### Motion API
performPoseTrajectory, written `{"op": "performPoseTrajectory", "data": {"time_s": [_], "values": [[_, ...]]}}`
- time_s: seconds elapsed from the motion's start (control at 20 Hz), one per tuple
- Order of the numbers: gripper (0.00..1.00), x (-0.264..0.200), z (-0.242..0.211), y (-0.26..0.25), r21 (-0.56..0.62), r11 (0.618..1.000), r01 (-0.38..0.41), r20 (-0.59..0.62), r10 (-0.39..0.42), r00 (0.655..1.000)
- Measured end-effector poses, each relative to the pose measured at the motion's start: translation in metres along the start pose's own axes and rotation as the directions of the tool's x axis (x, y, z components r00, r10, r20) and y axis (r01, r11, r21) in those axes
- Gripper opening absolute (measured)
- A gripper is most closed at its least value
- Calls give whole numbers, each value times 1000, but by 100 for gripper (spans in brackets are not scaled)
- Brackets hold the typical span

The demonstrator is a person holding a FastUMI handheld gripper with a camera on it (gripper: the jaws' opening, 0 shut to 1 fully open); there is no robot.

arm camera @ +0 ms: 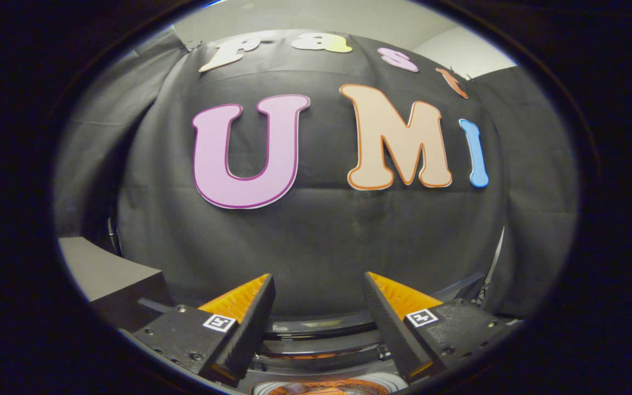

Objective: Put the clothes into the washing machine and then close the washing machine lid.

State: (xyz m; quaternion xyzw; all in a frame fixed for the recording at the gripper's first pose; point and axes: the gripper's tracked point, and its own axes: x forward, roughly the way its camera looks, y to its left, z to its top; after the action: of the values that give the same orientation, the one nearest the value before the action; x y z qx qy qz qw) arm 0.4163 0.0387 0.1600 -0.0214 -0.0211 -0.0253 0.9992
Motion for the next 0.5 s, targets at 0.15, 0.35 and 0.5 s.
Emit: {"op": "performPoseTrajectory", "data": {"time_s": [0.15, 0.35, 0.5], "values": [[98, -9, -1, -1, -3, 1000, 5, -1, -5, 1000], [98, -19, -4, -2, -3, 1000, -16, 0, 16, 1000], [98, -28, -6, -4, 1, 999, -39, 12, 39, 999]]}}
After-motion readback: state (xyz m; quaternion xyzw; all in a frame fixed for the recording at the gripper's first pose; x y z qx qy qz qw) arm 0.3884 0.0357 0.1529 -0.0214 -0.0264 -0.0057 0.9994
